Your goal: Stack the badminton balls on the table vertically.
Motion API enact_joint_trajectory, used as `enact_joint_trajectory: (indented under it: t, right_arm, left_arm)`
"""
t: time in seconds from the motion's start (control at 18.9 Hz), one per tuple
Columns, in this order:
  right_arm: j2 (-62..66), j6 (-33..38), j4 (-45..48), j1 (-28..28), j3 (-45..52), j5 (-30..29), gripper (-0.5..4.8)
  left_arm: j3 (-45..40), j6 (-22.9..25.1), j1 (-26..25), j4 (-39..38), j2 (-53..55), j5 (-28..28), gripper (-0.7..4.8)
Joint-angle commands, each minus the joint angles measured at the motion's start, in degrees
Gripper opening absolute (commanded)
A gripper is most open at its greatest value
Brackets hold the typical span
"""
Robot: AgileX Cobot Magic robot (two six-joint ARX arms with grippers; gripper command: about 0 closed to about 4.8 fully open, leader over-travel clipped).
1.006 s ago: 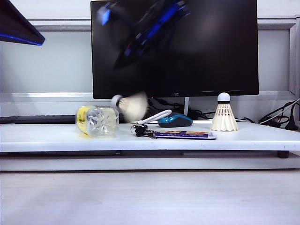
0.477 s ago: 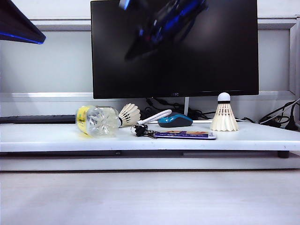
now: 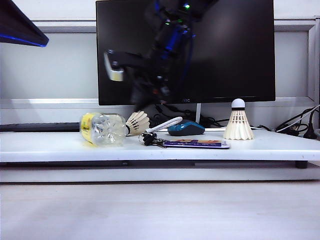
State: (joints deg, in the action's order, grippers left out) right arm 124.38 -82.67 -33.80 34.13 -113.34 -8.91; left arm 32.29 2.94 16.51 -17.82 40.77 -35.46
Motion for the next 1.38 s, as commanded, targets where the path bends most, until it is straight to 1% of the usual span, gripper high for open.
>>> enact_joint_trajectory:
  t: [0.05, 0.11, 0.16, 0.64, 0.79, 0.85, 0.95, 1.01, 1.22, 1.38]
  right_arm:
    - [0.35, -5.46, 4.42, 0.28, -0.22, -0.22, 1.67]
    - [0.61, -7.43, 4.76, 0.28, -0.22, -0.22, 1.67]
    - [1.09, -7.82, 5.51, 0.28, -0.22, -0.2, 1.67]
    - [4.02, -7.82, 7.5, 0.28, -0.96, -0.37, 1.66]
    - [5.11, -7.74, 11.61, 0.46, -0.94, -1.64, 1.65]
    - [5.35, -6.54, 14.82, 0.48, -0.94, -1.88, 1.64]
    - [5.6, -2.67, 18.34, 0.5, -0.94, -5.03, 1.6]
    - [6.08, -1.68, 19.67, 0.48, -0.96, -5.11, 1.57]
    - [8.48, -1.68, 21.14, 0.35, -0.96, -2.43, 1.57]
    - [9.16, -1.7, 21.03, 0.31, -0.96, 1.44, 1.57]
  left_arm:
    - [0.28, 0.39, 0.02, 0.79, -0.11, 0.96, -0.06]
    - [0.28, 0.52, 0.02, 0.79, -0.11, 0.87, -0.06]
    - [0.28, 0.55, 0.02, 0.76, -0.11, 0.94, -0.06]
    - [0.28, 0.72, 0.02, 0.76, -0.07, 0.94, -0.06]
    - [0.28, 0.7, 0.02, 0.74, -0.07, 0.94, -0.06]
    - [0.28, 0.7, 0.02, 0.74, -0.07, 0.94, -0.05]
    - [0.28, 0.7, 0.02, 0.72, -0.07, 0.94, -0.06]
    - [0.28, 0.68, 0.02, 0.72, -0.07, 0.92, -0.06]
    - [0.28, 0.66, 0.02, 0.66, -0.07, 0.92, -0.06]
    - [0.28, 0.66, 0.02, 0.63, -0.09, 0.92, -0.06]
